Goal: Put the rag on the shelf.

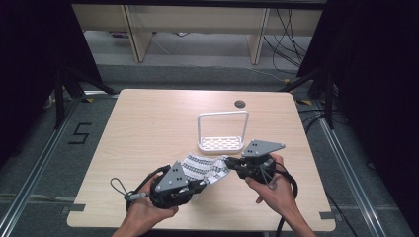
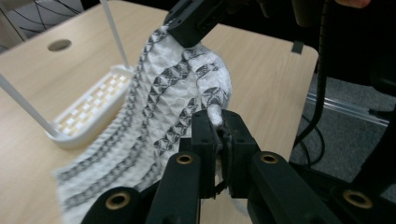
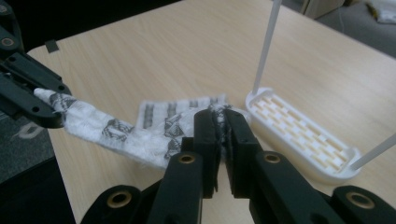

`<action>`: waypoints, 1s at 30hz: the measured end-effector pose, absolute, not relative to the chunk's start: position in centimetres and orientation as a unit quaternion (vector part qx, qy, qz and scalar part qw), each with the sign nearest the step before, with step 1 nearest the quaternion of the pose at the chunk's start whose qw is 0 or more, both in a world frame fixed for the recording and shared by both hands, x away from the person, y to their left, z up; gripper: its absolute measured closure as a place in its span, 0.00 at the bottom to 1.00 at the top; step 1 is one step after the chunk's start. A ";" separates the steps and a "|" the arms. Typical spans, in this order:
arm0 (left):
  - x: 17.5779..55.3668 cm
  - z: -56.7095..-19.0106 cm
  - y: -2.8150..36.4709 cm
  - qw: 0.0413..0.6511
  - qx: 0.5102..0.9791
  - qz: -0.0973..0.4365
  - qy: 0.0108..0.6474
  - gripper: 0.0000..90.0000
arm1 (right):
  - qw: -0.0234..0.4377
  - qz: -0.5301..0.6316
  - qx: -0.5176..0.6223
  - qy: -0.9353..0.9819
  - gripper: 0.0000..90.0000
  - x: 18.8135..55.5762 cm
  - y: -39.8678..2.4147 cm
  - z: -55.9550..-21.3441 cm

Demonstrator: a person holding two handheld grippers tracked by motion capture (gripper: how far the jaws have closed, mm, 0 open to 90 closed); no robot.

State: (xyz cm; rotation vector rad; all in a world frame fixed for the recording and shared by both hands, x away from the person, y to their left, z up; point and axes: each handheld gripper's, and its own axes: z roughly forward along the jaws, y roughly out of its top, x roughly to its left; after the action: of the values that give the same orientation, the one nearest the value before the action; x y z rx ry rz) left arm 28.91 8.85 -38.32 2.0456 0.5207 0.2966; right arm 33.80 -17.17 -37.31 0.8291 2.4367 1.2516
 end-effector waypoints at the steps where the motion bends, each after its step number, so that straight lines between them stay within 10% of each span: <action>1: 29.3 -37.5 9.0 0.488 0.837 0.123 0.215 0.94 | 0.143 0.435 0.278 0.845 0.95 34.0 -17.3 -36.8; 30: 39.9 -29.1 8.6 0.528 0.797 0.115 0.271 0.94 | 0.169 0.462 0.311 0.813 0.95 39.3 -19.4 -27.2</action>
State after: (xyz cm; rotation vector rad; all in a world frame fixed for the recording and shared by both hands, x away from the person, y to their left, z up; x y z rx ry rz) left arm 39.92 8.65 -29.10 1.9045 0.6474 0.2742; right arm 39.30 -19.42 -27.24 0.8842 2.3107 1.3144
